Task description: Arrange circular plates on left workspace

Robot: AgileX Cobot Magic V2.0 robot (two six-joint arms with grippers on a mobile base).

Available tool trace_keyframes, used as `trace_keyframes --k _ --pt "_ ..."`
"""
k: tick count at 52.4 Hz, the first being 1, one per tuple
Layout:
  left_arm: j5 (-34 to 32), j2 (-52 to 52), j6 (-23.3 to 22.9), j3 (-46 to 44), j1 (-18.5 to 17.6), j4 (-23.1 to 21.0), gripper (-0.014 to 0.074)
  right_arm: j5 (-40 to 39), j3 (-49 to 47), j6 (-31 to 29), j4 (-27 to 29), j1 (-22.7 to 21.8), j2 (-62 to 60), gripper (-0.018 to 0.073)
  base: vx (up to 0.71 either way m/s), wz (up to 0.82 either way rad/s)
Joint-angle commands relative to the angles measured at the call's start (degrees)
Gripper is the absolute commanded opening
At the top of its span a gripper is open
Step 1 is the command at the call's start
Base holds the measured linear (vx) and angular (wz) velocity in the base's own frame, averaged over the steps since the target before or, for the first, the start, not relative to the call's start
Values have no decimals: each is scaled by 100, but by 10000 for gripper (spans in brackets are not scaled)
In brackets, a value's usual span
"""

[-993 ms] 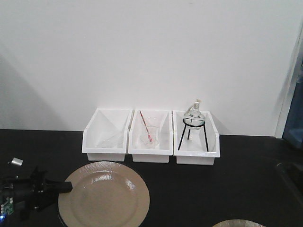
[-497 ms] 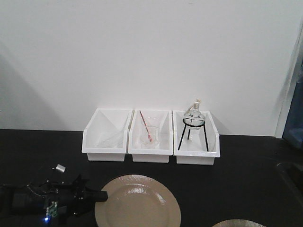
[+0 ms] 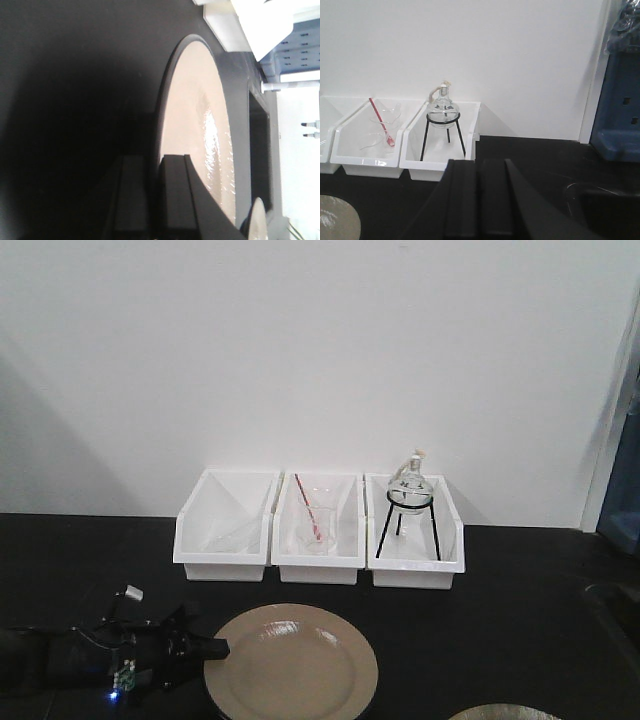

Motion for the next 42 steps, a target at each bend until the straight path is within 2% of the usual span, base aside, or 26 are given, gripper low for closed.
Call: trace_keyframes --k 1,12,19,31,42 --pt "172 -354 303 -155 -22 -264 155 -470 -202 -21 -48 -24 -59 -3 0 0" --pt "192 -354 448 -155 -16 253 435 -470 -202 -21 -48 -24 -59 -3 0 0" --pt "161 -354 448 -155 43 542 530 -458 -202 -21 -48 -24 -59 -3 0 0" --pt "360 -530 448 -155 393 1106 524 -458 -202 -21 -48 -24 -59 -3 0 0" --pt "537 -1181 422 -155 750 1549 450 -458 -202 -21 -48 -24 -59 -3 0 0"
